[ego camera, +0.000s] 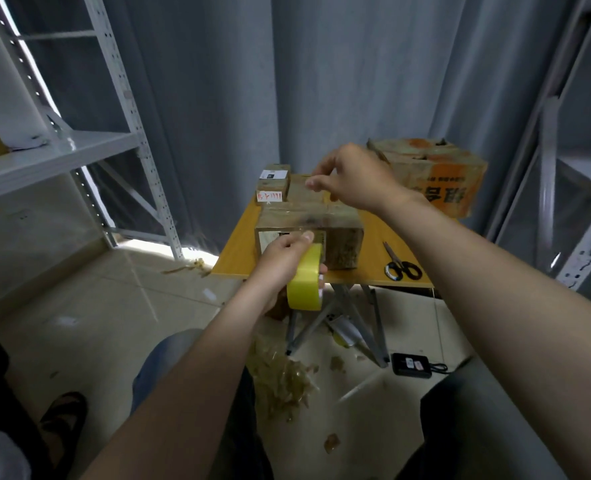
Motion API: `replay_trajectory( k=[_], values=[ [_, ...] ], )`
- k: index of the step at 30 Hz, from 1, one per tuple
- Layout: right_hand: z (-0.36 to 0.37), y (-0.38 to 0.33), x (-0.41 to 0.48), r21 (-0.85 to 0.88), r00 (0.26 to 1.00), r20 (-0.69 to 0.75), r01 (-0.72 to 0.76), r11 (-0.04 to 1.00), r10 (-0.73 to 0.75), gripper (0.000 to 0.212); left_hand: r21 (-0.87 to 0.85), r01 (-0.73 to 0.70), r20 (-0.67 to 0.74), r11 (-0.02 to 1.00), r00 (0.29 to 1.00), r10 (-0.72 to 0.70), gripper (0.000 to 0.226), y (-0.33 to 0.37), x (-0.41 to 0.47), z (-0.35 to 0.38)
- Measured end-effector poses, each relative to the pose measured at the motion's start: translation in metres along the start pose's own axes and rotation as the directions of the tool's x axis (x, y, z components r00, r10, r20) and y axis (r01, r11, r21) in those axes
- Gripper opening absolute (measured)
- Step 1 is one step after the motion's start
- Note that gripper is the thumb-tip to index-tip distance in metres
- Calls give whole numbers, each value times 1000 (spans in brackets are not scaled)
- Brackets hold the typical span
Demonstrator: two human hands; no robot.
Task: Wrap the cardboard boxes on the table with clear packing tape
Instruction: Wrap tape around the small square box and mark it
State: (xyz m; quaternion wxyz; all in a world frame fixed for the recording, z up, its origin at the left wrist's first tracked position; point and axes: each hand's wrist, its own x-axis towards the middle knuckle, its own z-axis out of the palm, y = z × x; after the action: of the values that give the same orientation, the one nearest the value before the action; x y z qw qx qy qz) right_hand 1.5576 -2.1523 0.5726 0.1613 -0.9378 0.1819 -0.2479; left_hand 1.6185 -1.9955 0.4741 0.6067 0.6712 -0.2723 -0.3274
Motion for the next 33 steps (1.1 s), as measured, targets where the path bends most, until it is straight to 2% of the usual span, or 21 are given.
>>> replay_trajectory(
  k=[3,5,8,11,14,19,24,28,30,33],
  values=[
    [-3,11,5,11,1000,19,-10,1000,10,21,33,0,97,999,995,-3,29,-1,-3,-1],
    [-2,19,8,10,997,57,-42,999,42,22,67,1,113,998,994,-8,27,-4,-3,2],
    [-3,24,11,0,995,84,-61,998,61,23,82,41,87,996,995,-48,32,-7,-1,3],
    [-5,28,18,101,994,38,-104,989,101,25,148,103,55,984,992,-113,39,-15,7,-1],
    [2,29,27,80,994,49,-102,992,98,24,184,132,129,974,979,-157,33,-21,14,2],
    [8,37,46,65,989,96,-122,990,116,22,271,148,92,951,980,-178,37,-14,21,-1],
    [29,56,58,96,980,44,-197,976,193,25,303,201,60,932,972,-229,32,-11,33,-8],
    [47,61,65,163,975,55,-223,961,217,25,344,225,58,912,964,-260,53,-18,35,-15],
    [52,62,70,166,973,72,-229,959,220,25,289,237,83,928,959,-271,49,-20,32,-15],
    [50,64,79,216,965,49,-261,941,257,24,149,242,101,959,961,-258,23,-15,27,-14]
  ],
)
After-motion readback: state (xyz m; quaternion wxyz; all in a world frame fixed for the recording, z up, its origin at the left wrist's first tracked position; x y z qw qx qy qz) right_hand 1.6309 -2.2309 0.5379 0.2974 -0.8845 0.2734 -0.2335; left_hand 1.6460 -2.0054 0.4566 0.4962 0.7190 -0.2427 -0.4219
